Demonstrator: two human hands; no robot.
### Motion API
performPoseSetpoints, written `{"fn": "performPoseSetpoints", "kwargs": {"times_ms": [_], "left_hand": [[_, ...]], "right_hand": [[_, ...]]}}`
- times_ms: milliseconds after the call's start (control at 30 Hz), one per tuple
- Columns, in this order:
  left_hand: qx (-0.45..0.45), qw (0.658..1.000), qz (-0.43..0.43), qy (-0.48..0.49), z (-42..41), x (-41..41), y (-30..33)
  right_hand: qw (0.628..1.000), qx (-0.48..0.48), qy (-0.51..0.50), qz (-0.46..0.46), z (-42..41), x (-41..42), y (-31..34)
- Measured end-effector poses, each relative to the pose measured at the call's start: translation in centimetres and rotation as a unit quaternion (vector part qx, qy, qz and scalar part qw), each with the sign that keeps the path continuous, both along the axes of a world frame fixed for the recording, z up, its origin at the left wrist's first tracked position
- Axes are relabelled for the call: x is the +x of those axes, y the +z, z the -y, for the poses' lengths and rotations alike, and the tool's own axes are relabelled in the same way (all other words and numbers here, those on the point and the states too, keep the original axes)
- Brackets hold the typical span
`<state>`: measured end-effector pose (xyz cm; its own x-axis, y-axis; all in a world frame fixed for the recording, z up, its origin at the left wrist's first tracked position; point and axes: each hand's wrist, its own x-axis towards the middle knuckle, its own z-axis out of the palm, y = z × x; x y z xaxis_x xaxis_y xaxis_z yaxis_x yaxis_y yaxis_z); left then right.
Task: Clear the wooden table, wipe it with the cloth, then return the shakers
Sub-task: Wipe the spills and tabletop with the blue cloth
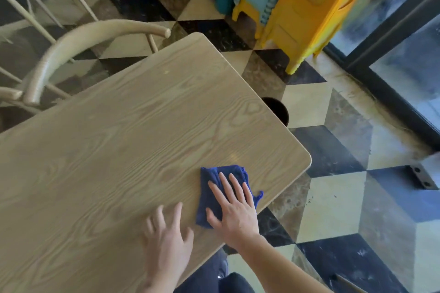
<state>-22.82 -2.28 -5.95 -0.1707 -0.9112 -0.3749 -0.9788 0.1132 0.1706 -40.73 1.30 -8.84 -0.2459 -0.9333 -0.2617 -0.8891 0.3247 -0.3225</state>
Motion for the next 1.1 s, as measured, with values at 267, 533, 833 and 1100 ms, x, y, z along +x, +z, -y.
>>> {"fn": "performPoseSetpoints", "kwargs": {"times_ms": [267, 533, 833, 1100], "left_hand": [[0.015, 0.999, 0.030, 0.001, 3.5, -5.5, -0.3], [0.021, 0.997, 0.048, 0.052, 1.9, -8.3, -0.4], [0.097, 0.982, 0.065, 0.147, 0.0, -11.4, 2.2], [0.224, 0.933, -0.065, 0.273, -0.5, -12.1, 4.7]], "right_hand": [[0.999, -0.004, 0.027, -0.043, 3.0, -10.0, -0.3], [0.979, 0.031, 0.187, -0.078, 4.7, -21.9, 0.5], [0.958, 0.046, 0.277, -0.061, 5.3, -24.8, 1.8], [0.985, 0.090, 0.150, 0.013, 5.6, -20.0, 5.4]]}}
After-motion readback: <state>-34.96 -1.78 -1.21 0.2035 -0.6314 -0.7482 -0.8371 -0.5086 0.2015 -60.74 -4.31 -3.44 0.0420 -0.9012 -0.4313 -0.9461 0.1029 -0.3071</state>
